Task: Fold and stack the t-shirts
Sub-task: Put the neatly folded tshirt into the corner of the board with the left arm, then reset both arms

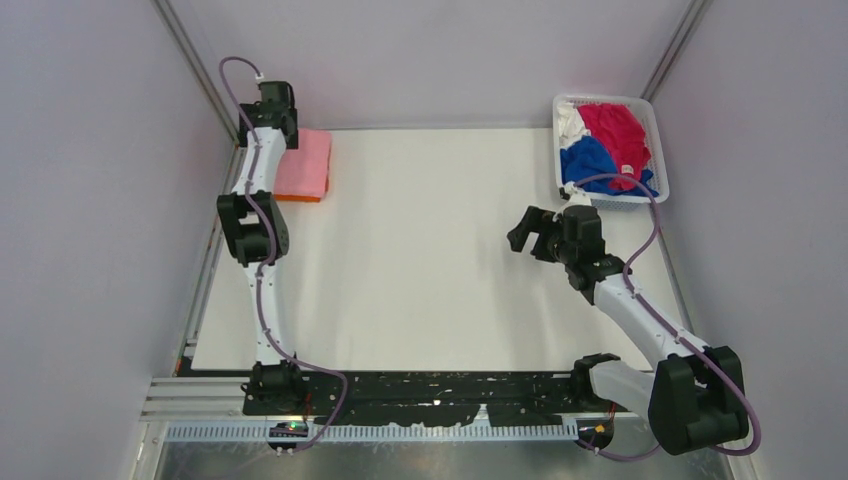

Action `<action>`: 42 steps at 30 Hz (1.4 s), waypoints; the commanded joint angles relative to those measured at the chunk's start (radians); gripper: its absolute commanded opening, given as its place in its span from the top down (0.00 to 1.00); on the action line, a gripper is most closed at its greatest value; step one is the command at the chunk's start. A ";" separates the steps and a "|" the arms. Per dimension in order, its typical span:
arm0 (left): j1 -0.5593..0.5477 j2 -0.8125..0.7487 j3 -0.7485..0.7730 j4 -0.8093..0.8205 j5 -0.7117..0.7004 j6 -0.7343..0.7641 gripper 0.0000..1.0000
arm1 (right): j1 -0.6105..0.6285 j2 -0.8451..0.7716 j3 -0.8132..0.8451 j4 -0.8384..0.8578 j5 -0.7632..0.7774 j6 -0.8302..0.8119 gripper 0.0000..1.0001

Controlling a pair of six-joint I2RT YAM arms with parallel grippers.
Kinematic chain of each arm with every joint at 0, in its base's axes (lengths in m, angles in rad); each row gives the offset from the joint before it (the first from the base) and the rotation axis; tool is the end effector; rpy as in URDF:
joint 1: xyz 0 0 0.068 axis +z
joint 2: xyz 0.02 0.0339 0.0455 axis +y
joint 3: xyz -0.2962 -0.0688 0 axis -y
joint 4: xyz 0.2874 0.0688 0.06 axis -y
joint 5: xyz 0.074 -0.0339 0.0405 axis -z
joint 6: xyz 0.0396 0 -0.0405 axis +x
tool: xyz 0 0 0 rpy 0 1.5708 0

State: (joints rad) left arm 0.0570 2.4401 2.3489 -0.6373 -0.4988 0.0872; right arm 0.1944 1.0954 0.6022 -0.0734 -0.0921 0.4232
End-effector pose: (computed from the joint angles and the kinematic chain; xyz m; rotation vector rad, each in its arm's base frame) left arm 0.6170 0.0542 0.2658 -0.2236 2.2631 0.6469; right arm 0.2561 0.0541 0.2327 0.1931 2.1613 0.4572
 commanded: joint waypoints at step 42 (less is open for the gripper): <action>-0.348 -1.828 -1.869 0.455 0.254 -0.509 0.00 | 0.001 -0.460 -0.319 0.270 0.286 -0.123 0.05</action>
State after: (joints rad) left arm -0.2886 0.5991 0.4419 -0.2363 -0.1925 -0.4126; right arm 0.1944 0.6483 0.2893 0.0601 0.1780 0.3195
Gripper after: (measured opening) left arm 0.995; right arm 0.955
